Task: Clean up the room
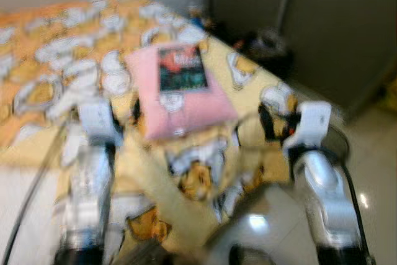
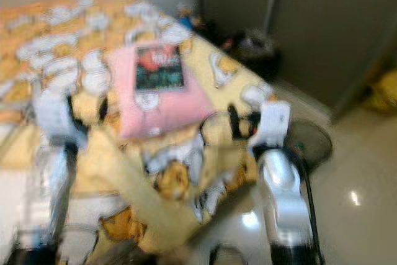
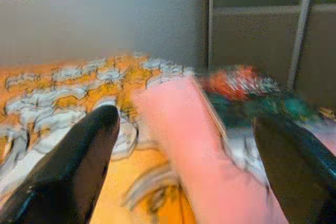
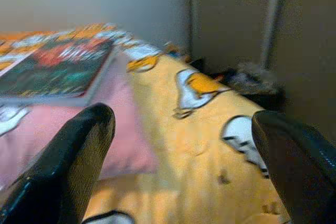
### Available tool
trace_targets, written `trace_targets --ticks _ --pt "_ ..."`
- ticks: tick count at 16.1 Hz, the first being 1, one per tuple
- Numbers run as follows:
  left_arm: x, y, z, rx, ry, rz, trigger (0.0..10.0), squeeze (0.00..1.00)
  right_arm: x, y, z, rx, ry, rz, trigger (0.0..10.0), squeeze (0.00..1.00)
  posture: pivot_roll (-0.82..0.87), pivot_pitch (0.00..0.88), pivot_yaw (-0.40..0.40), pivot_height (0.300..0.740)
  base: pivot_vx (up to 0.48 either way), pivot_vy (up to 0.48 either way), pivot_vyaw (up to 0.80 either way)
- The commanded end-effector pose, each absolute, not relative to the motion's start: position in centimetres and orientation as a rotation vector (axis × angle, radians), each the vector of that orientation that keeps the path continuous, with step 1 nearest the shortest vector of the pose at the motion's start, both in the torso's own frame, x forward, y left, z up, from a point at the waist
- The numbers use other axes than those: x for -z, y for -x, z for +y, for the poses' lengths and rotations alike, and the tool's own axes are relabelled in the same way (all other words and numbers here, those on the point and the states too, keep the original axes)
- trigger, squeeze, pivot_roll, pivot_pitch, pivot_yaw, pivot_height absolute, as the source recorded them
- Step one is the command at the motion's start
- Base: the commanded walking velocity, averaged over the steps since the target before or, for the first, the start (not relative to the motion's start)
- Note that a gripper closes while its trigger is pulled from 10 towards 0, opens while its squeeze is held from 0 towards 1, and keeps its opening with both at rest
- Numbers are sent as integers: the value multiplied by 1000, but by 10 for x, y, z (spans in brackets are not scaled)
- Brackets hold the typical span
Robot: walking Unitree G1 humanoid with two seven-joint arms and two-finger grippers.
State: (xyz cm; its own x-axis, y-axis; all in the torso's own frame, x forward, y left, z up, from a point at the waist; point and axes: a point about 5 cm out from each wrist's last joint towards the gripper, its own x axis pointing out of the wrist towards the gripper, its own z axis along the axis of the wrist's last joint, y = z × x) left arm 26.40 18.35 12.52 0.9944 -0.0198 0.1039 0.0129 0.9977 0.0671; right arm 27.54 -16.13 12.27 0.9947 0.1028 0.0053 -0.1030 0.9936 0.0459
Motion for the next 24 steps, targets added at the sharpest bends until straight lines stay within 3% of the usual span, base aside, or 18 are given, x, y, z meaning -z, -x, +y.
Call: trace_targets --ticks 1,3,4,6,7,10,20,24 --pt "-137 -243 178 38 -133 -156 10000 0 -120 -256 -160 -129 -39 9 10000 0 -129 0 10 740 0 0 0" --pt "-131 -235 181 39 -184 -105 10000 0 -102 -228 -160 -162 -23 87 10000 0 -130 0 -9 740 0 0 0" --pt "-119 -206 182 121 -235 -35 10000 0 -99 -210 -166 -181 28 120 10000 0 -131 0 -20 740 0 0 0" --pt "-112 -186 186 154 -269 23 10000 0 -96 -196 -174 -194 64 162 10000 0 -121 0 -27 740 0 0 0" --pt "-119 -192 184 108 -225 16 10000 0 -94 -195 -178 -215 75 181 10000 0 -109 0 -40 740 0 0 0" --pt "-148 -231 177 -29 -159 -59 10000 0 -103 -230 -170 -207 34 118 10000 0 -103 0 -28 740 442 0 0" --pt "-170 -265 169 18 -189 -98 10000 0 -111 -254 -172 -113 -40 69 10000 0 -159 0 36 740 480 0 0" --pt "-182 -276 168 24 -181 -131 10000 0 -157 -303 -177 -93 -124 -76 10000 0 -146 0 52 740 480 0 0"
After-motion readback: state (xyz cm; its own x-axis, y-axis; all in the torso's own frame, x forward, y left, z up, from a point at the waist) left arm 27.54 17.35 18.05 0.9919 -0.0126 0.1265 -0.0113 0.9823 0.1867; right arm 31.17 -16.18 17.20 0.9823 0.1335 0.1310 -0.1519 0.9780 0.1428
